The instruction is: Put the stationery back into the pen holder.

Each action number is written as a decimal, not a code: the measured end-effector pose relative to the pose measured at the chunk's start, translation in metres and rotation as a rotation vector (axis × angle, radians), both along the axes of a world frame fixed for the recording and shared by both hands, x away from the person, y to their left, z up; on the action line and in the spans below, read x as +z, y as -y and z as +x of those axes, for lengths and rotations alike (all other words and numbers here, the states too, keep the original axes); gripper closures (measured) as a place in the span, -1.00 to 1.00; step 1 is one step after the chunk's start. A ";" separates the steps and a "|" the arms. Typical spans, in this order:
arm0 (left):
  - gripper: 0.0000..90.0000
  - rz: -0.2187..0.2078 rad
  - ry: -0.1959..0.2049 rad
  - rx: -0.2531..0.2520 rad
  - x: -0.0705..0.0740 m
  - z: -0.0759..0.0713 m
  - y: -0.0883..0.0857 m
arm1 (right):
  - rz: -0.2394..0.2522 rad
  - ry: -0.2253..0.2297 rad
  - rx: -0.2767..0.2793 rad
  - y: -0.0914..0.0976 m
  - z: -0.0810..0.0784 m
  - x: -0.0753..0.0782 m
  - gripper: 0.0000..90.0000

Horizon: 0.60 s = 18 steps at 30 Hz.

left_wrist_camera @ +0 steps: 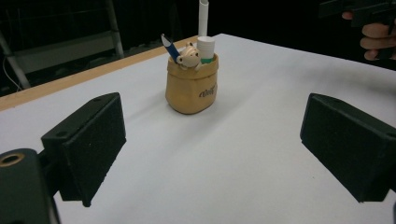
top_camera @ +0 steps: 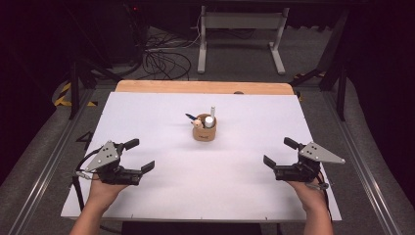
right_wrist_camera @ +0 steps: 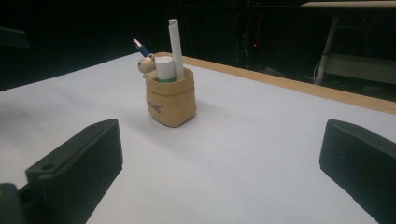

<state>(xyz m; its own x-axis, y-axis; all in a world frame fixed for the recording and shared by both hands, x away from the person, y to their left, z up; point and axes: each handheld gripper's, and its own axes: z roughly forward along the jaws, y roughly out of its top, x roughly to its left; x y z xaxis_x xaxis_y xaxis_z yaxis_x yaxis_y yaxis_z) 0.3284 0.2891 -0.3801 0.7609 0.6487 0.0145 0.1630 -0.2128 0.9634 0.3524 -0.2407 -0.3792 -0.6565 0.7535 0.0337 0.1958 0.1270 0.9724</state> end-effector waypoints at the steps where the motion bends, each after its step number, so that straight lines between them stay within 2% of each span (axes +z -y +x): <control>1: -0.83 0.001 -0.001 -0.001 0.000 0.000 0.000 | 0.000 0.004 -0.001 -0.001 0.000 0.000 -1.00; 10: -0.83 0.003 0.001 -0.001 -0.001 0.000 0.000 | -0.010 0.007 0.002 -0.006 0.002 -0.002 -0.99; 18: -0.83 0.005 0.003 -0.002 -0.001 0.000 0.000 | -0.041 -0.021 0.017 -0.016 0.005 -0.007 -0.99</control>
